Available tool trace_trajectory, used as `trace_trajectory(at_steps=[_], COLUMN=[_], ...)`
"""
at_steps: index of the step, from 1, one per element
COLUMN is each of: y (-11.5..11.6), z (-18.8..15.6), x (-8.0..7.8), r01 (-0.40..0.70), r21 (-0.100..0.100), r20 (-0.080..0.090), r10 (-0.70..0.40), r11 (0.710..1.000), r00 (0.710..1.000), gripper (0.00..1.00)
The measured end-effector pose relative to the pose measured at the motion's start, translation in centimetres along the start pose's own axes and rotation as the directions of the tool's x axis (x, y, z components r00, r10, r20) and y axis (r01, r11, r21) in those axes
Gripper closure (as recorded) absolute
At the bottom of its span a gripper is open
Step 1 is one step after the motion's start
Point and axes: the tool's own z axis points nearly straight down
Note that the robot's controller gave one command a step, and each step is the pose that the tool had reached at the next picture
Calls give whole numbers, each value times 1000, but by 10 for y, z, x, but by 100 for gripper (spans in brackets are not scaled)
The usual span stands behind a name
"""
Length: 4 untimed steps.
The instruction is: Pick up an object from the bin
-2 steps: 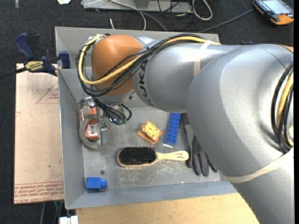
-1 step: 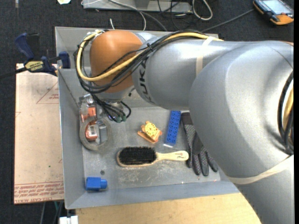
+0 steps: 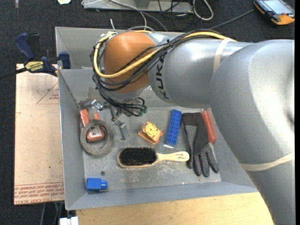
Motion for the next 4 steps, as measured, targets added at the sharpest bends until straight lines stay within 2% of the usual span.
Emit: trace_trajectory(at_steps=[1,2,4], y=[25,42,44], z=[31,22,13], x=[-23,-5,-5], r01=[-32,523,523], r21=[3,26,21], r20=[-2,13,13], r10=[32,-523,-523], r11=[999,852,852], r00=[999,852,852], gripper=[0,100,100])
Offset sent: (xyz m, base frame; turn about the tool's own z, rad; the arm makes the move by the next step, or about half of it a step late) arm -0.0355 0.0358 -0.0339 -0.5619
